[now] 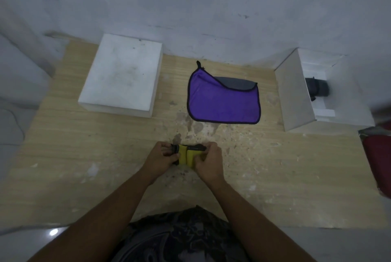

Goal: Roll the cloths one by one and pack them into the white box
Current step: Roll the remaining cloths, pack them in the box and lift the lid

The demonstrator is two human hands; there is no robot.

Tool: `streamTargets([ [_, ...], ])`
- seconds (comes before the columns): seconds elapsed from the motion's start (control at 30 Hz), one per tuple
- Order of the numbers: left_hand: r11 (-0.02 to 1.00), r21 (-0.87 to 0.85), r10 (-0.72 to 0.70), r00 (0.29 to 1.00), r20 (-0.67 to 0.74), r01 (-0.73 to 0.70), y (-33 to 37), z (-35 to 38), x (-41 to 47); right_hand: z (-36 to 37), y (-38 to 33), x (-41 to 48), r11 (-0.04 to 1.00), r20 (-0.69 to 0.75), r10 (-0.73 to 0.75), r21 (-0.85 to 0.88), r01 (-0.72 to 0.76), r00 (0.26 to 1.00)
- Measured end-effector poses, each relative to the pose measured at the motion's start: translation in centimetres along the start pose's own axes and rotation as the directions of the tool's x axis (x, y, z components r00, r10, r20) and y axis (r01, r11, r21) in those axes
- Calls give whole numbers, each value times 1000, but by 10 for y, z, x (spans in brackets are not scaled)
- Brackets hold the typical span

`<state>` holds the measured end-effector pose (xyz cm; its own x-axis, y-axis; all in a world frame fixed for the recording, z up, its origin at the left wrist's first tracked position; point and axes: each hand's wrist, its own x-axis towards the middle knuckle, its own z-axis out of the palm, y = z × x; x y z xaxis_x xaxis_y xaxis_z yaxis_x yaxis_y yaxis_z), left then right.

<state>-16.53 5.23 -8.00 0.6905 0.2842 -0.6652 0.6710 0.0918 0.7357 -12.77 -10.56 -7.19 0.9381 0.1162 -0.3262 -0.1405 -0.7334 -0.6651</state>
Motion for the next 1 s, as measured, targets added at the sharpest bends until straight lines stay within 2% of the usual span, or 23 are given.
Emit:
streamTargets([
  [0.13, 999, 49, 18, 1000, 4, -19, 4, 5, -6, 7, 4, 2, 988, 76, 152, -45, -149, 985],
  [0.23, 987, 151, 53, 998, 16, -55, 7, 14, -12, 7, 4, 2, 985, 73, 172, 16, -174, 982],
  [0.33, 978, 193, 70, 997, 44, -78, 13, 26, -18, -3, 3, 0, 989, 13, 124, 85, -125, 992],
  [0.47, 998, 51, 46, 998, 36, -48, 33, 52, -29, -29, 1, -3, 972, -30, -37, 232, 43, 999],
  [0.57, 999, -18, 29, 999, -21, -30, 47, 65, -31, -46, -1, -5, 951, 10, -132, 284, 123, 991],
  [0.67, 984, -161, 68, 993, -93, -82, 66, 87, -34, -79, 3, -1, 890, -14, -125, 441, 118, 992],
  [0.8, 954, -253, 142, 987, -80, -158, 99, 123, -41, -124, 16, 14, 739, -109, 65, 673, 25, 992],
  [0.87, 920, -348, 172, 984, -55, -180, 114, 144, -40, -146, 24, 23, 636, -28, 134, 769, -64, 991],
  [0.93, 899, -398, 198, 980, -4, -183, 126, 162, -41, -165, 28, 28, 530, 78, 115, 839, -127, 990],
  [1.0, 896, -397, 243, 968, 63, -199, 138, 184, -43, -186, 35, 35, 525, 51, 54, 848, -72, 997],
])
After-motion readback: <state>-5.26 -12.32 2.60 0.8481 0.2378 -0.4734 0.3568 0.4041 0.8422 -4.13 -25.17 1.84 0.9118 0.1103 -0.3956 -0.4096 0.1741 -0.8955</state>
